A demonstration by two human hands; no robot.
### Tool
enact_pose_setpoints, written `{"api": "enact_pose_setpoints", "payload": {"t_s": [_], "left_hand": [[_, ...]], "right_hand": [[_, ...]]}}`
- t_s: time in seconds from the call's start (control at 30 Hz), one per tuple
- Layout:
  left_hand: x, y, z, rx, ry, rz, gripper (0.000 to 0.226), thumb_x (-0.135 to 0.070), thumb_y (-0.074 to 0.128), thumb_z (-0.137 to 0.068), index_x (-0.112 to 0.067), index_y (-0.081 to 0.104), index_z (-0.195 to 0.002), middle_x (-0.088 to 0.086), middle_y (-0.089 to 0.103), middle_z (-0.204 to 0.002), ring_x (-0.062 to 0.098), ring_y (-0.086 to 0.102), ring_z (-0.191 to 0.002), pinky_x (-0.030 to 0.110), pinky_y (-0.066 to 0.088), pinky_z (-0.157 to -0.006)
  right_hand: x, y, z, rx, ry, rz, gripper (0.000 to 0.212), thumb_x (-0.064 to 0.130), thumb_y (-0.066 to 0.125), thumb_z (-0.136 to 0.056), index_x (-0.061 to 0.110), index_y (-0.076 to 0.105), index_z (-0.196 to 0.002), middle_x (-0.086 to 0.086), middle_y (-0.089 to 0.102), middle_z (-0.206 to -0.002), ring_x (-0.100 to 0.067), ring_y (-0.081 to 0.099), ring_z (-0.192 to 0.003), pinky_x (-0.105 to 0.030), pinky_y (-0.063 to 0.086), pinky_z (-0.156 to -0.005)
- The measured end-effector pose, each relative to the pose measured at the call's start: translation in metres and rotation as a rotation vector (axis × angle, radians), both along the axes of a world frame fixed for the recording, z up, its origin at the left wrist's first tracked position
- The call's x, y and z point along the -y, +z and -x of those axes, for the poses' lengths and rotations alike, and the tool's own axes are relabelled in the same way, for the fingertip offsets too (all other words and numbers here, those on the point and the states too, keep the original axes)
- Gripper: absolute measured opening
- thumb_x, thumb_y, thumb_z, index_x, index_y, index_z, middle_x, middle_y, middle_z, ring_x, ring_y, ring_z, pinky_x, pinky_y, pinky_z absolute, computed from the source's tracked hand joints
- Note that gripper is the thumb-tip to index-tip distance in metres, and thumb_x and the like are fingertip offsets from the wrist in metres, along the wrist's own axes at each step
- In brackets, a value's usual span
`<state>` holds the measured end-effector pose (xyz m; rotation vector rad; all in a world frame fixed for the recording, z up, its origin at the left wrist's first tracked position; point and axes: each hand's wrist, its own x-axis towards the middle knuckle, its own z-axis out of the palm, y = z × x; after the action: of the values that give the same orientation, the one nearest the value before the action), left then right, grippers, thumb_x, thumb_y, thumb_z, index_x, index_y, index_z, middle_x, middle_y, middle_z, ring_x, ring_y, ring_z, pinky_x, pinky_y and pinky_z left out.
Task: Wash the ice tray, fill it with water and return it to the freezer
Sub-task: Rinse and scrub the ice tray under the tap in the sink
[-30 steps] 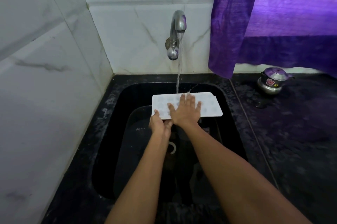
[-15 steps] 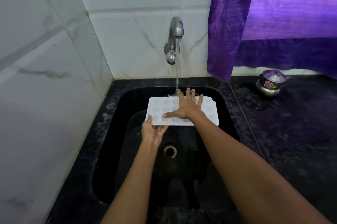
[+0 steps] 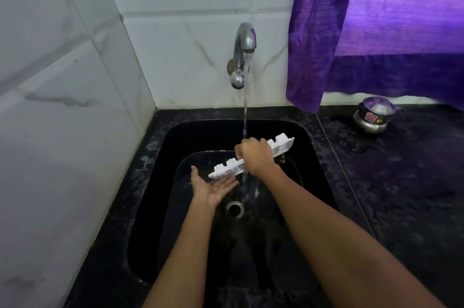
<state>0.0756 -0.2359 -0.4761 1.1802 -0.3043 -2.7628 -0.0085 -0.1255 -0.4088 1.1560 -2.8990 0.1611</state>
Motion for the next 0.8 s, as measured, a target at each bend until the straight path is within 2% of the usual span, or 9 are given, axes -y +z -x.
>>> {"api": "enact_pose_setpoints", "payload": {"t_s": [0.07,0.13,0.23,0.33,0.47,0.53,0.6,0.7,0.8], "left_hand": [[0.007,0.003,0.005,-0.013,0.005,-0.013,0.086,-0.057,0.044,-0.092,0.014,0.030,-0.138,0.037,0.041,-0.137,0.049,0.043,-0.127,0.060,0.036,-0.100],[0.006,0.007,0.013,-0.001,0.014,0.032,0.062,-0.035,0.037,-0.101,0.014,0.032,-0.138,0.036,0.044,-0.135,0.047,0.045,-0.126,0.059,0.039,-0.095],[0.003,0.016,0.022,0.046,0.028,0.162,0.041,-0.012,0.023,-0.104,0.009,0.039,-0.136,0.030,0.046,-0.137,0.044,0.046,-0.126,0.057,0.040,-0.094],[0.001,0.022,0.024,0.081,0.029,0.290,0.039,-0.010,0.022,-0.104,0.002,0.046,-0.132,0.026,0.052,-0.132,0.041,0.051,-0.122,0.054,0.045,-0.086],[-0.005,0.024,0.031,0.031,0.049,0.313,0.032,-0.012,0.024,-0.104,-0.004,0.050,-0.121,0.021,0.059,-0.120,0.035,0.059,-0.103,0.051,0.047,-0.085],[-0.009,0.024,0.038,0.004,0.045,0.329,0.030,-0.013,0.030,-0.104,-0.002,0.052,-0.120,0.017,0.063,-0.109,0.027,0.062,-0.089,0.043,0.054,-0.077],[-0.016,0.023,0.042,-0.050,-0.003,0.320,0.031,-0.021,0.038,-0.102,-0.004,0.058,-0.118,0.016,0.064,-0.117,0.025,0.064,-0.092,0.037,0.057,-0.069],[-0.022,0.023,0.050,-0.107,-0.003,0.302,0.033,-0.027,0.037,-0.102,-0.006,0.060,-0.110,0.017,0.058,-0.130,0.025,0.063,-0.098,0.037,0.056,-0.069],[-0.011,0.022,0.054,-0.081,0.038,0.379,0.034,-0.019,0.028,-0.105,-0.007,0.053,-0.124,0.017,0.059,-0.125,0.031,0.061,-0.102,0.046,0.055,-0.069]], "right_hand": [[-0.003,-0.010,-0.005,-0.111,0.054,0.043,0.017,0.007,0.058,-0.084,0.018,0.066,-0.094,-0.002,0.061,-0.099,-0.024,0.053,-0.100,-0.036,0.034,-0.084],[-0.004,-0.020,-0.007,-0.216,0.076,0.121,0.010,0.007,0.063,-0.081,0.014,0.066,-0.087,-0.005,0.062,-0.089,-0.027,0.055,-0.090,-0.037,0.036,-0.078],[-0.004,-0.022,-0.006,-0.101,0.069,0.107,0.015,0.011,0.068,-0.074,0.017,0.066,-0.087,-0.004,0.063,-0.093,-0.025,0.056,-0.093,-0.035,0.038,-0.081],[-0.005,-0.016,-0.001,0.174,-0.067,0.134,0.013,0.026,0.063,-0.072,0.020,0.067,-0.083,-0.003,0.066,-0.095,-0.024,0.057,-0.096,-0.034,0.039,-0.089],[0.008,-0.022,-0.004,-0.089,-0.142,0.244,0.027,0.023,0.048,-0.089,0.015,0.063,-0.109,-0.005,0.063,-0.114,-0.023,0.050,-0.111,-0.034,0.034,-0.094],[0.019,-0.022,-0.004,-0.024,-0.033,0.316,0.038,0.025,0.040,-0.096,0.017,0.054,-0.131,-0.005,0.050,-0.140,-0.022,0.040,-0.131,-0.035,0.029,-0.107],[0.026,-0.021,0.000,0.139,0.086,0.240,0.045,0.031,0.031,-0.102,0.019,0.041,-0.144,-0.005,0.032,-0.154,-0.022,0.025,-0.143,-0.036,0.019,-0.116],[0.024,-0.021,0.009,0.177,0.104,0.066,0.058,0.049,0.018,-0.101,0.020,0.026,-0.151,-0.003,0.018,-0.159,-0.020,0.013,-0.147,-0.038,0.007,-0.120],[0.006,-0.021,0.028,0.207,-0.077,0.031,0.076,0.065,0.010,-0.094,0.018,0.006,-0.154,-0.002,0.003,-0.161,-0.016,0.001,-0.148,-0.041,-0.002,-0.119]]}}
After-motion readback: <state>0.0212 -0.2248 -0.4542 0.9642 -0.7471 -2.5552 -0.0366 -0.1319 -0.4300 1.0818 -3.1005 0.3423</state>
